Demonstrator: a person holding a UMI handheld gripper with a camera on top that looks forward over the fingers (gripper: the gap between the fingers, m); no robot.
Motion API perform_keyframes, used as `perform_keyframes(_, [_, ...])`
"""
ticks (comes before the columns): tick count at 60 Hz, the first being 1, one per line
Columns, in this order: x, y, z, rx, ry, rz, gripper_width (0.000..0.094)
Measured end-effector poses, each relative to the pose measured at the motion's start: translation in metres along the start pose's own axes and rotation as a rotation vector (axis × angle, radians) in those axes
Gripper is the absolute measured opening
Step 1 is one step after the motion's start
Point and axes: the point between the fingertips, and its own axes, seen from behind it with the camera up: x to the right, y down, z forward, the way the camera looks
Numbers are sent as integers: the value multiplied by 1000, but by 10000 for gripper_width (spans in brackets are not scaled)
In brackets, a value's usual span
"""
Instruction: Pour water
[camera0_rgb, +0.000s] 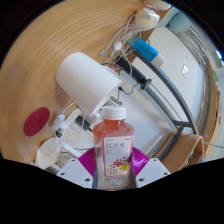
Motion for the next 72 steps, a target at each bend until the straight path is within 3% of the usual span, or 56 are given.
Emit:
perform_keyframes(14, [0,-5,1,-1,1,-90,437])
perform_keyframes(24, [4,1,-4,9,16,66,439])
perform_keyframes(44, [-17,25,-25,-10,-222,1437,439])
perform_keyframes(51, [-29,35,-28,-60,-207,1842,438])
perform_keyframes(62, [-51,28,-19,-53,-237,2241,437])
perform_keyframes(72, [-68,9,-15,-71,-256,2278,437])
